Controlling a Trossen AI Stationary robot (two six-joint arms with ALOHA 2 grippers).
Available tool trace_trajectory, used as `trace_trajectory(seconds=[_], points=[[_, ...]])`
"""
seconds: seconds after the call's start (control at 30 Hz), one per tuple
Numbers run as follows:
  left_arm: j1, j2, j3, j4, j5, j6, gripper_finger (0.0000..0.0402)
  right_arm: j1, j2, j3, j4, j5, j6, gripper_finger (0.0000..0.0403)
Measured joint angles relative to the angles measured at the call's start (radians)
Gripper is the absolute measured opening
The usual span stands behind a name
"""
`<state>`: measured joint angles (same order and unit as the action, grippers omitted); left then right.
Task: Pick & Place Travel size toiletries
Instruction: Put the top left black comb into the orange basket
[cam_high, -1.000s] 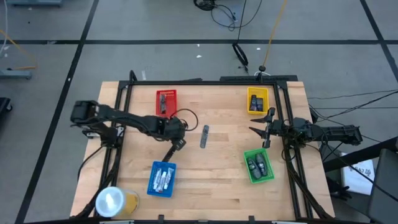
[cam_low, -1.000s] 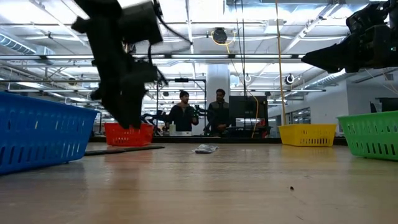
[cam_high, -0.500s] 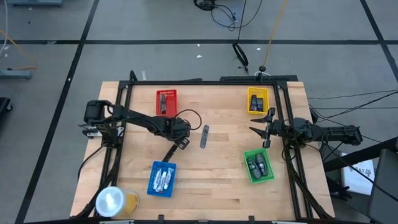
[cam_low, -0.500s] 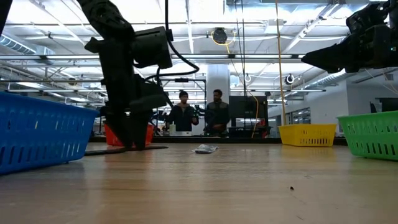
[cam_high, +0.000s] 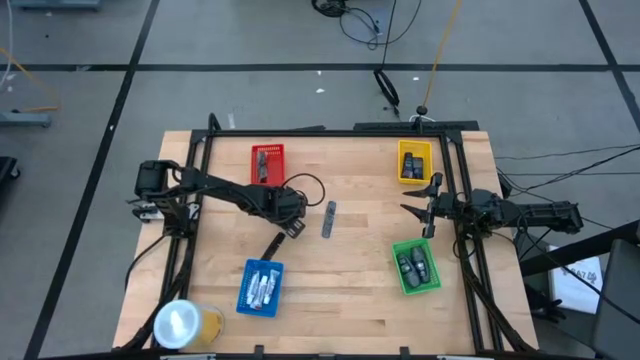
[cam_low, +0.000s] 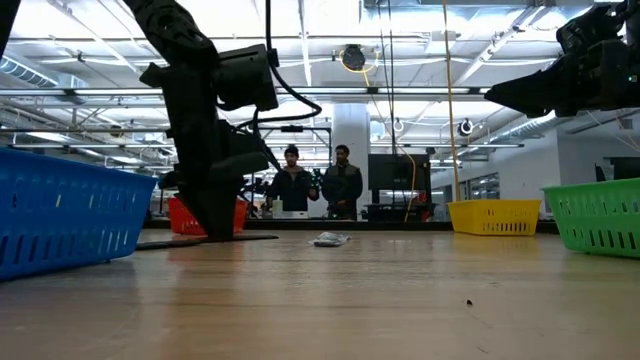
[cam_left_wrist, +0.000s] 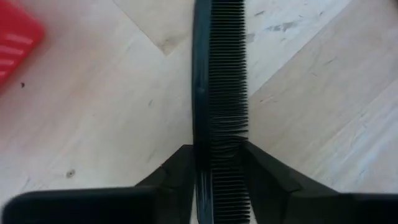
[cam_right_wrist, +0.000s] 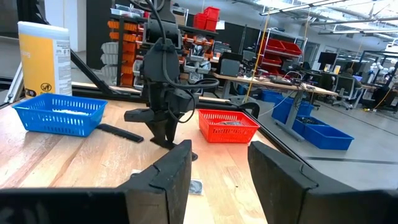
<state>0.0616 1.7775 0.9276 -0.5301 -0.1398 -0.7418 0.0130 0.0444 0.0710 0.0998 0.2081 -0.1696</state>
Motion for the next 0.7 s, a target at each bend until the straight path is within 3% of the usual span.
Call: trace_trajectory(seconds=[0.3,0.7], points=[[0.005,0.0,-0.001,0.002,0.001,0.03,0.0009,0.0,0.0,0.0,0.0,0.0,0.0,0.0151],[0.012,-0.013,-0.004,-0.003,0.0,0.059,0.0,0.0,0.0,0.0,0.0,0.0,0.0,0.0151]])
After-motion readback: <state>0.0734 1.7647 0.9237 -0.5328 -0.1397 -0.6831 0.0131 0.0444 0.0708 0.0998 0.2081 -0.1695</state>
